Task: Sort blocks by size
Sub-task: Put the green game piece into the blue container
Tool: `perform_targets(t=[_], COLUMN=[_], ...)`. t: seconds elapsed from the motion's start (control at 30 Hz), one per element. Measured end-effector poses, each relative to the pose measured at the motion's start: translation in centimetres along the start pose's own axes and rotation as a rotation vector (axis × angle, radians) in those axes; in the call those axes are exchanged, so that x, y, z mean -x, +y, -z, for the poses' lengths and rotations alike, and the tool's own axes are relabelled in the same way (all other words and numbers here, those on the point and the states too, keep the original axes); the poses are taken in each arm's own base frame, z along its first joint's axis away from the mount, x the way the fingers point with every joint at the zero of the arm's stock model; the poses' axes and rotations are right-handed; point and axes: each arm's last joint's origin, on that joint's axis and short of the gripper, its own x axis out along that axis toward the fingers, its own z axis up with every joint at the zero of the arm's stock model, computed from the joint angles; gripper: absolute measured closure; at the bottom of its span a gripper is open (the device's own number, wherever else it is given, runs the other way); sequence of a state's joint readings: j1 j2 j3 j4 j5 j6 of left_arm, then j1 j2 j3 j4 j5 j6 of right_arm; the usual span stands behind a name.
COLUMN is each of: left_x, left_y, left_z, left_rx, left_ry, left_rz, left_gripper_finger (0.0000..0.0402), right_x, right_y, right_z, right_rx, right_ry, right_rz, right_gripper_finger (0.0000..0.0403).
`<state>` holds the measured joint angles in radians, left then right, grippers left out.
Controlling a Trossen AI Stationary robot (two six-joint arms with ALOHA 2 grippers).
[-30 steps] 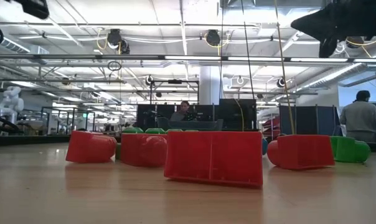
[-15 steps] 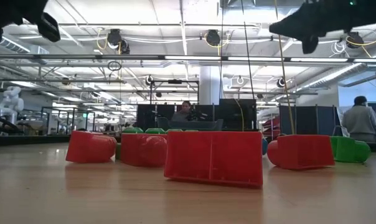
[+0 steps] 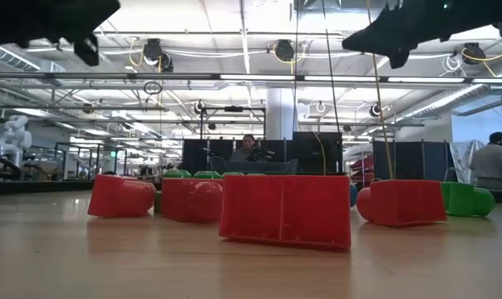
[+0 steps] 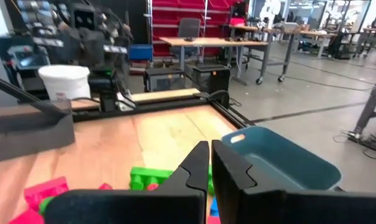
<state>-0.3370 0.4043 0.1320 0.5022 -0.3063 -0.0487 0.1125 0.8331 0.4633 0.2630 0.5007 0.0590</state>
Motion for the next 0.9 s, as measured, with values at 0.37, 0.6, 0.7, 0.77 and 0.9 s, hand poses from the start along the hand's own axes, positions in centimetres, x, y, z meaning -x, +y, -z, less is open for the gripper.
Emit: perform_targets(t=[0.37,0.6,0.7,0.77,0.9], left_x=[-4.1,-4.9,-4.9,-4.9,-4.8], left_y=[-0.5,-0.9,-0.9,-0.9,-0.7], left_z=[-0.2,-0.5,-0.5,-0.4,0.1], left_rx=[0.044,0.146,0.109,0.083,0.074], left_ry=[0.181,0.146,0.146,0.151,0.197], left_rz=[0.081,0.114,0.116,0.117,0.055], left_gripper_finger=[0.0372,0.0372,0.0372,0.0372,0.0372], right_x=[-1.3,-1.6,-1.6,-1.7,-1.8], right_y=[0.5,0.5,0.6,0.6,0.6], right_z=[1.5,2.5,2.6,2.6,3.0], right_rx=[0.043,0.082,0.085,0.066,0.014], right_ry=[0.086,0.168,0.174,0.174,0.202], right_rz=[0.005,0.010,0.015,0.018,0.028], right_gripper_finger=[0.0398,0.0399,0.0399,0.0399,0.0399])
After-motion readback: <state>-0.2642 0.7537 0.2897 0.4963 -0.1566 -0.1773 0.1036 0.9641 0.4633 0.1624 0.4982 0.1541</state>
